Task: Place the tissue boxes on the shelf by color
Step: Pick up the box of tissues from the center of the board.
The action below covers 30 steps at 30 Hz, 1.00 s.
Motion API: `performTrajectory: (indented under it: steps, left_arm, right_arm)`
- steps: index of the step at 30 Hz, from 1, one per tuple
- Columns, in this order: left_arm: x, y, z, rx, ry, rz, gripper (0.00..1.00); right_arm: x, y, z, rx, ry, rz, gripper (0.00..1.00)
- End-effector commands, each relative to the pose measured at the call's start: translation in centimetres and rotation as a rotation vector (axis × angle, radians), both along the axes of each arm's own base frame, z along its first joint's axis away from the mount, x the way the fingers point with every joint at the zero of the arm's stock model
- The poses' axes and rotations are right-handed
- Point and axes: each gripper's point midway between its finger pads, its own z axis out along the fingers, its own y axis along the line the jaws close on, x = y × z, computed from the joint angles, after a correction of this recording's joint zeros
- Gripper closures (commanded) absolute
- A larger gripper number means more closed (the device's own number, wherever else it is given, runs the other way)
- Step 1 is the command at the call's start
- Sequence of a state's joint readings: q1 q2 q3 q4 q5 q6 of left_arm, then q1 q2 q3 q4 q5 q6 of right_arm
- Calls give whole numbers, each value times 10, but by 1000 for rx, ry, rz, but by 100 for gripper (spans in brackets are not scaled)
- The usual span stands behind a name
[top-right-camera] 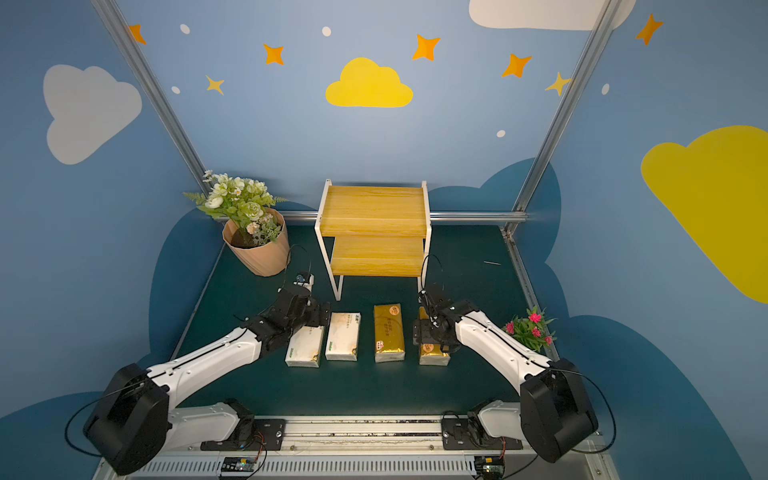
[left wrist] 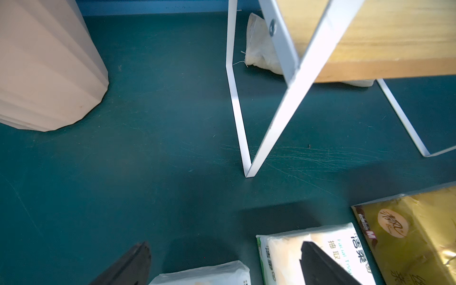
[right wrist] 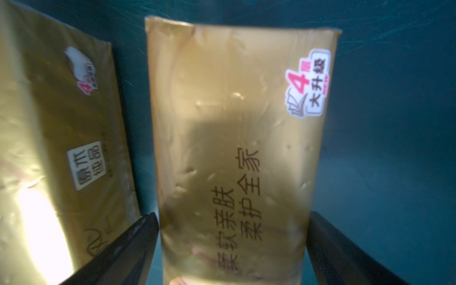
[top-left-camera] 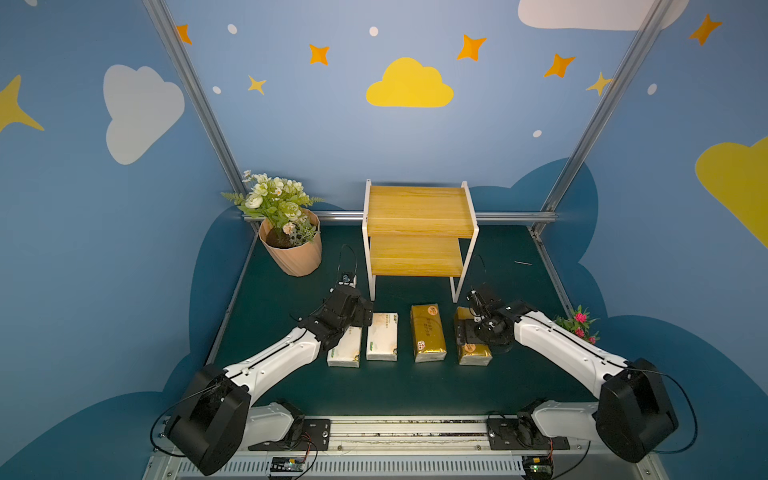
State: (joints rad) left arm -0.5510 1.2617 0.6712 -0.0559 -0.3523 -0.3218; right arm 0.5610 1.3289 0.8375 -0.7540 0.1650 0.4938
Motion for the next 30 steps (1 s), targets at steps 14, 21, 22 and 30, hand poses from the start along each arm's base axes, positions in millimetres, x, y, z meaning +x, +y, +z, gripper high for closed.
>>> performTrajectory:
  steps: [14, 21, 22, 30]
  left_arm:
    - [4, -5, -1, -1, -1, -11, 0]
    - [5, -8, -4, 0, 13, -19, 0]
    - [5, -8, -4, -3, 14, -18, 0]
    - [7, -11, -7, -9, 27, -20, 0]
  right_arm:
    - [-24, -15, -33, -110, 86, -106, 33]
    - [-40, -23, -34, -116, 87, -142, 65]
    - [-41, -23, -32, -114, 82, -142, 64]
    - [-44, -24, -5, -102, 40, -109, 64]
